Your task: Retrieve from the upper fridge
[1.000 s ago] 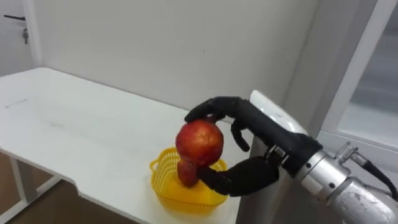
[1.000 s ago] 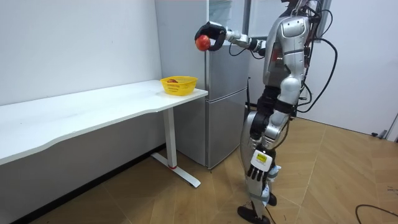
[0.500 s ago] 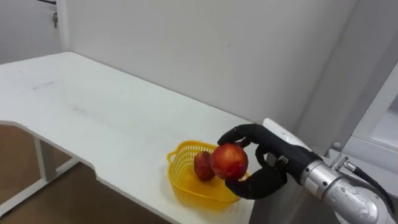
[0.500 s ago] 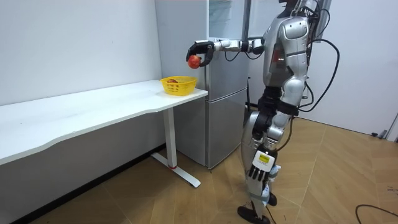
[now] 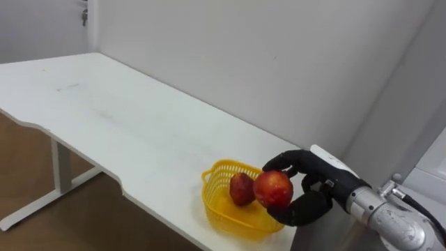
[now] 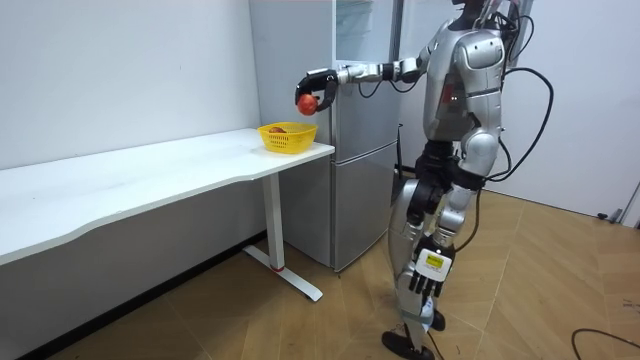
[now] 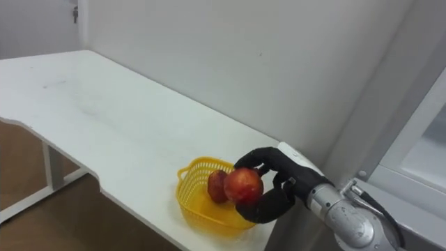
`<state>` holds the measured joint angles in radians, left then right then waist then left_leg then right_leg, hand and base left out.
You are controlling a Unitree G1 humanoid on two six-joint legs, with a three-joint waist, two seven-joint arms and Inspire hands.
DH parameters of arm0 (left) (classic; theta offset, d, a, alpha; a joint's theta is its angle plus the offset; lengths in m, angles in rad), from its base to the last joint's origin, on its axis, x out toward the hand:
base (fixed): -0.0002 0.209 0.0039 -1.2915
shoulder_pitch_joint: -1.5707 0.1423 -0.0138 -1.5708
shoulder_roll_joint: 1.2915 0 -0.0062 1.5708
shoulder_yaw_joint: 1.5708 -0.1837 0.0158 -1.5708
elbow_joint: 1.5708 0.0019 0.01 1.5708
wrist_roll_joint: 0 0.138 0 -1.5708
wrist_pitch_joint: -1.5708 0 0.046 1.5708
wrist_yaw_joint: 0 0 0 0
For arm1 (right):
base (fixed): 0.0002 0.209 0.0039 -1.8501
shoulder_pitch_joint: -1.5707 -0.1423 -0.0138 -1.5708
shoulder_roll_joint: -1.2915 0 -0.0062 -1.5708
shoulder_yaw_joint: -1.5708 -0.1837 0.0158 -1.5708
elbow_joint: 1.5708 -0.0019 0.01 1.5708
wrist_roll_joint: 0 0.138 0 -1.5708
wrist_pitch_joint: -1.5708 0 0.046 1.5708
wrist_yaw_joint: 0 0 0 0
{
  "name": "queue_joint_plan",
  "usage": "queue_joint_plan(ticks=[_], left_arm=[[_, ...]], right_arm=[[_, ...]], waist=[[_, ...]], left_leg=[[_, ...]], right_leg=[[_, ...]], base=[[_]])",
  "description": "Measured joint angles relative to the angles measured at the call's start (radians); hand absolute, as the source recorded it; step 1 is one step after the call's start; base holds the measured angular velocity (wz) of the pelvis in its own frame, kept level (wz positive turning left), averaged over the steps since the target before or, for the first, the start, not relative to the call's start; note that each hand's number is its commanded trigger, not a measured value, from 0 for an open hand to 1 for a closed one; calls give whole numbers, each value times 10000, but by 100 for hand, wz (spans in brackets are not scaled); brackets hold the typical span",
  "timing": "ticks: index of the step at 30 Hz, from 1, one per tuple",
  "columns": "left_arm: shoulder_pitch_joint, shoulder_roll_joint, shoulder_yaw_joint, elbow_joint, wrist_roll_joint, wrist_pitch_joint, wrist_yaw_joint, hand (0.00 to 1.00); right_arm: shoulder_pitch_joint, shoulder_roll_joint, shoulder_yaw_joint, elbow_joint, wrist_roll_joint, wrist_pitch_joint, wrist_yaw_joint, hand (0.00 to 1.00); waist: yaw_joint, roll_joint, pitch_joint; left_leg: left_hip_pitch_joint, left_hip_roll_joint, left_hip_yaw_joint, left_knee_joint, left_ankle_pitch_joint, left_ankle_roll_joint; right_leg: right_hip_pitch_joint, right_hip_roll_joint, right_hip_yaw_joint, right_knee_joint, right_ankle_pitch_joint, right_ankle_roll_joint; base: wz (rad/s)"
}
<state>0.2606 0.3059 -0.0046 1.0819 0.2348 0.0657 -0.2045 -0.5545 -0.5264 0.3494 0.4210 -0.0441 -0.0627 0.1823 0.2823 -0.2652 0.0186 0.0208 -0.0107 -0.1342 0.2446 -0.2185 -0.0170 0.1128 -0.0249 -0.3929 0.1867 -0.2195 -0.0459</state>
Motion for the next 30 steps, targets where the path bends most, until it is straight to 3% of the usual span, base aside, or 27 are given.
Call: queue_joint_plan(ticks=[17,30], left_arm=[[65,-7,6,-5,-22,21,-36,0],[33,100,37,-13,150,176,-237,0]], right_arm=[[-37,-155,2,167,15,-5,-405,100],[-47,-149,203,808,-38,55,-936,100]], waist=[[43,57,44],[513,40,47]], left_leg=[[-91,-19,-158,152,-6,3],[-263,-30,-216,175,-11,2]], right_leg=[[53,-17,-183,34,2,1],[-11,-17,-301,28,3,2]], base=[[2],[2]])
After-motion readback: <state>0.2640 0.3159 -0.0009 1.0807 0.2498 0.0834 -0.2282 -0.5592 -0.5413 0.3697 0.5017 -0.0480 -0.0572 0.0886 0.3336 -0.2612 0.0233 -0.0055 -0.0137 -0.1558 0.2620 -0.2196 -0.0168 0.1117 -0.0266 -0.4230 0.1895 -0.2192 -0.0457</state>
